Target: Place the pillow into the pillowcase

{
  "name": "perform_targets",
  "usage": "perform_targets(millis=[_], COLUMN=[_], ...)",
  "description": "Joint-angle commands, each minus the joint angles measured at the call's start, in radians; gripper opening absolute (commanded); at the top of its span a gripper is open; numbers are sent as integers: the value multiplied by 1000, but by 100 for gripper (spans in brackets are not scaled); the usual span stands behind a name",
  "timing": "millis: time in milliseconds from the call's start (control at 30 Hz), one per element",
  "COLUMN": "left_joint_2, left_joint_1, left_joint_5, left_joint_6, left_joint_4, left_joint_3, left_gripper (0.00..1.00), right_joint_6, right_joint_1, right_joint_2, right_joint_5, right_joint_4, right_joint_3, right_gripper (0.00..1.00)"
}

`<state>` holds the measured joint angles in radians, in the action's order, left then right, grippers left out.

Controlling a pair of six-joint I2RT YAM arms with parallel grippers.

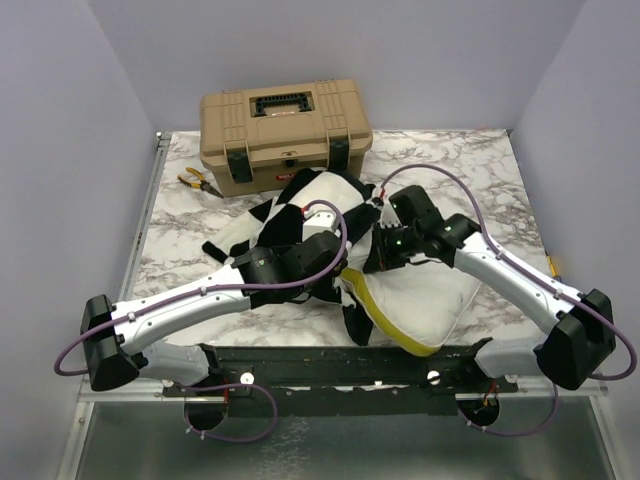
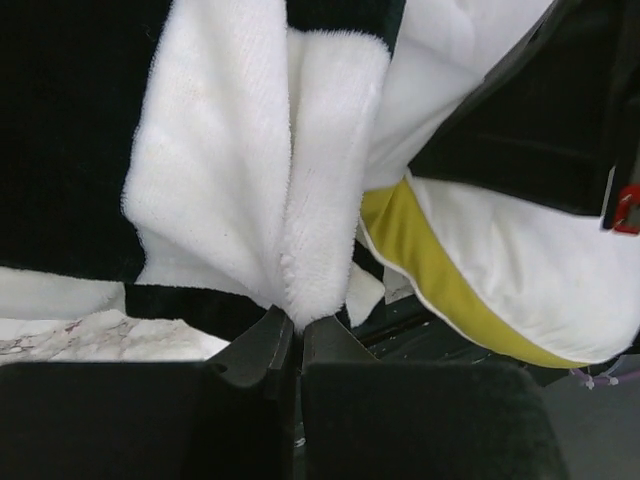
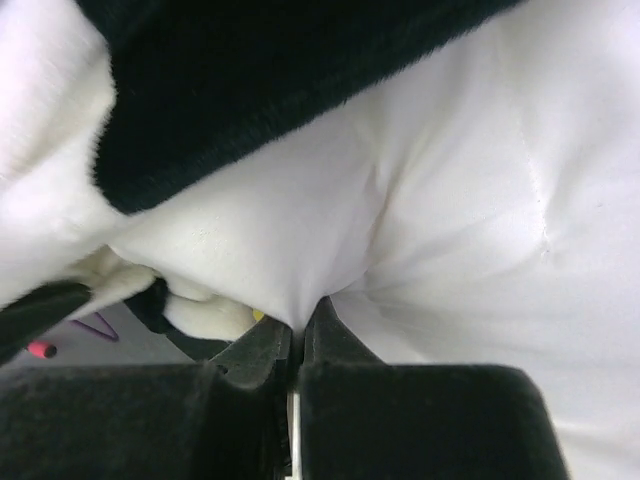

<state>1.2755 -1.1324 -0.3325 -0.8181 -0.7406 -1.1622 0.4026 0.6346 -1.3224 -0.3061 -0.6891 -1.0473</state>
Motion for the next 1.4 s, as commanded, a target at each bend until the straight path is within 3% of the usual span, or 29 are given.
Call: perform_targets(millis=[0,200,567,667,833,867,933,1033,1100,1267,1367], left_joint_2=[-54,17,326,341,273,254,210,139,99,62,77], left_joint_1=[-7,-19,-205,-233,-237,-237,-237,-235,-235,-225,-166], left_joint_5=[65,126,269,300,248,232,194,124,40,-216,-260], left_joint_6=[24,78,252,288,259,250,231,208,191,160,165], left_joint_4=[-17,7,67,67,67,67,62,32,-38,-233,-257], left_joint_3=[13,-88,-584,-580,-421,-384,-321,-250,-229,-236,-251], left_gripper=[2,0,0,0,1,8,30,65,80,98,99], right_joint_6=[63,144,242,252,228,208,138,32,-31,-139,-162], right_joint_1=[-33,-42,-42,-42,-45,-44,-44,-45,-48,-90,-188], right_joint_2=[-7,-37,-103,-132,-189,-195,-194,-163,-138,-116,-91], right_joint_5=[-25,-251,-399,-409,-475,-484,-467,-327,-225,-16,-19], right_joint_4=[180,385,673,764,796,769,654,421,286,12,-28], right_joint_3=[-98,-42,-7,13,9,2,-21,-59,-74,-85,-47], right_gripper=[0,0,0,0,0,2,17,39,51,75,83])
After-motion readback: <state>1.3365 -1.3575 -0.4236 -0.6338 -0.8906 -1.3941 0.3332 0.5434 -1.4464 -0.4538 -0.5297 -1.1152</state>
